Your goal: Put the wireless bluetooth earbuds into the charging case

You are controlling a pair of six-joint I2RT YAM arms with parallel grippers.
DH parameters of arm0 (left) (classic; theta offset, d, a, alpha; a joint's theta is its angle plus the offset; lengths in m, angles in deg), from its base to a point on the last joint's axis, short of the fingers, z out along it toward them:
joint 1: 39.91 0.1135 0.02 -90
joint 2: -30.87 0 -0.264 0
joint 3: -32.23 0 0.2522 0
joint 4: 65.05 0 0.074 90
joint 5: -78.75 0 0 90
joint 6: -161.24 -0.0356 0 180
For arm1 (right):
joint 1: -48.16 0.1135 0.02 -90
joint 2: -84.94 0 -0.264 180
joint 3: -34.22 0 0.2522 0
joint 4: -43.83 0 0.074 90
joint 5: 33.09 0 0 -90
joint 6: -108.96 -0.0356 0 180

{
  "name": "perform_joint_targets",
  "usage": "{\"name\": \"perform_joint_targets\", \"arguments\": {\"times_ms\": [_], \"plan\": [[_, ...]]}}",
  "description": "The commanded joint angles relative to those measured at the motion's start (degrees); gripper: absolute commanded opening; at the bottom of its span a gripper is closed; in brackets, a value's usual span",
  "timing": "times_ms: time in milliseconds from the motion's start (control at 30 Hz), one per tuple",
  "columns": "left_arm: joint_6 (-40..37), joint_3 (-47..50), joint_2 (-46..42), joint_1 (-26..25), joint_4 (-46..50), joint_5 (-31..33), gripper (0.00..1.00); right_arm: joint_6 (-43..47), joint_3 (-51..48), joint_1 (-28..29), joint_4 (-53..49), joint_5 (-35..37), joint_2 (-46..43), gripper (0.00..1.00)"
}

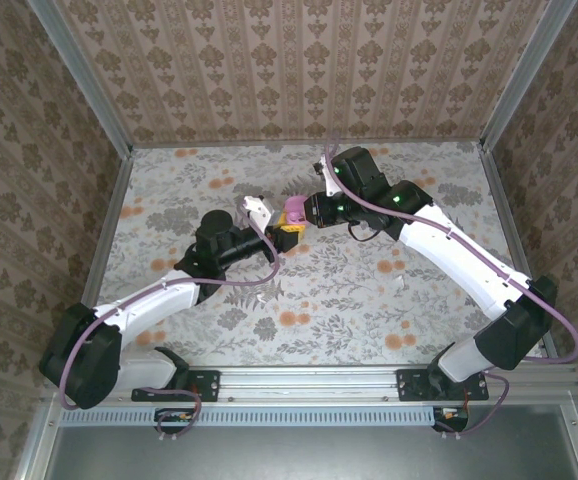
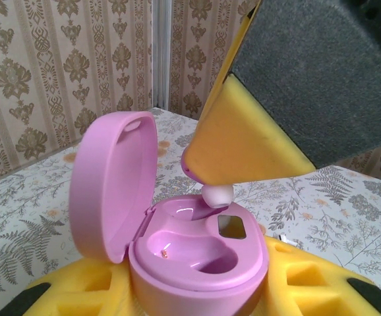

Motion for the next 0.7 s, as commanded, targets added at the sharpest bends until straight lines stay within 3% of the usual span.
{"name": "perform_joint_targets", "arguments": {"times_ms": [0, 667], "plan": [[-0.3, -0.5, -1.0, -0.5, -2.2, -1.2, 0.33, 0.5, 0.6, 0.4, 1.0, 1.2, 0.6, 0.21], [0.5, -0.8, -1.1, -0.5, -3.0, -0.8, 0.33, 3.2, 0.2, 1.6, 0.1, 3.1, 0.4, 0.21]]}}
